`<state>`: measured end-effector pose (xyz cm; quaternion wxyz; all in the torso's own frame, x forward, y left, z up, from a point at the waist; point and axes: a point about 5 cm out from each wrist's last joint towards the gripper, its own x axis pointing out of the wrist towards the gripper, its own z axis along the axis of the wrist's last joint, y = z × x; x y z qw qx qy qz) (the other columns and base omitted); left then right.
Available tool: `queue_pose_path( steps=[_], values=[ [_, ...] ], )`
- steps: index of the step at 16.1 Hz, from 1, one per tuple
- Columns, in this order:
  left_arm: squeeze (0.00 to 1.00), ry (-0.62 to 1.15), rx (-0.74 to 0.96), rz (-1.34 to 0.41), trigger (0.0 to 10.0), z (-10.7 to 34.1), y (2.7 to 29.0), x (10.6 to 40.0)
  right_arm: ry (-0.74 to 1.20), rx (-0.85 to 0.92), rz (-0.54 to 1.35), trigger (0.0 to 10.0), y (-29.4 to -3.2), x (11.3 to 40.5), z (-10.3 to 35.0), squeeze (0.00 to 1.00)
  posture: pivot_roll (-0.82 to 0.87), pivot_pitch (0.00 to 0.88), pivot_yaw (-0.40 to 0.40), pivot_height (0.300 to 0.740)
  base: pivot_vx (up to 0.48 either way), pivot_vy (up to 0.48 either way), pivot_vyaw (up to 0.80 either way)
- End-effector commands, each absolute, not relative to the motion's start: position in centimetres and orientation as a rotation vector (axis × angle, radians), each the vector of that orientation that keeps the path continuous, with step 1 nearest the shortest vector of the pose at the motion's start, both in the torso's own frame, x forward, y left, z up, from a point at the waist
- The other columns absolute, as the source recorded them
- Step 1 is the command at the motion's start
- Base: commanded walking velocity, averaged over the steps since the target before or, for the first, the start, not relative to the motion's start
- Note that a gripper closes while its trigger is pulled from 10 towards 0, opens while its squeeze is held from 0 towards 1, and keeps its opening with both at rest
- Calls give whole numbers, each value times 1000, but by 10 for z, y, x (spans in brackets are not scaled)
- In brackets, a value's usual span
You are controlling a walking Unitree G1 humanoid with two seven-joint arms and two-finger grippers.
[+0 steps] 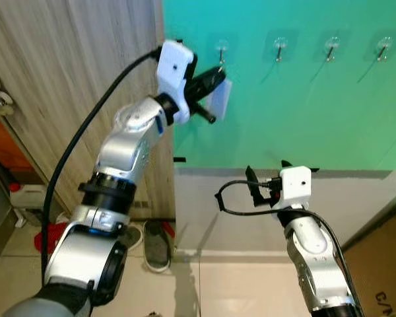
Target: Hang keys on a hook
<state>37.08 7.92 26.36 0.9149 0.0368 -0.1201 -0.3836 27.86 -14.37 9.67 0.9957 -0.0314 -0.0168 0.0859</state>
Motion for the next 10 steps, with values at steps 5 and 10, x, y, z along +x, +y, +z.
queue_pose_path(
  steps=[5,10],
  values=[
    [0,-271,68,-762,10000,274,81,380,-43,-61,177,10000,-142,280,97,0,-24,0,22,740,0,0,0],
    [0,-274,4,-768,10000,275,78,384,-43,-65,177,10000,-144,280,97,0,-28,0,22,740,0,0,0]
  ],
)
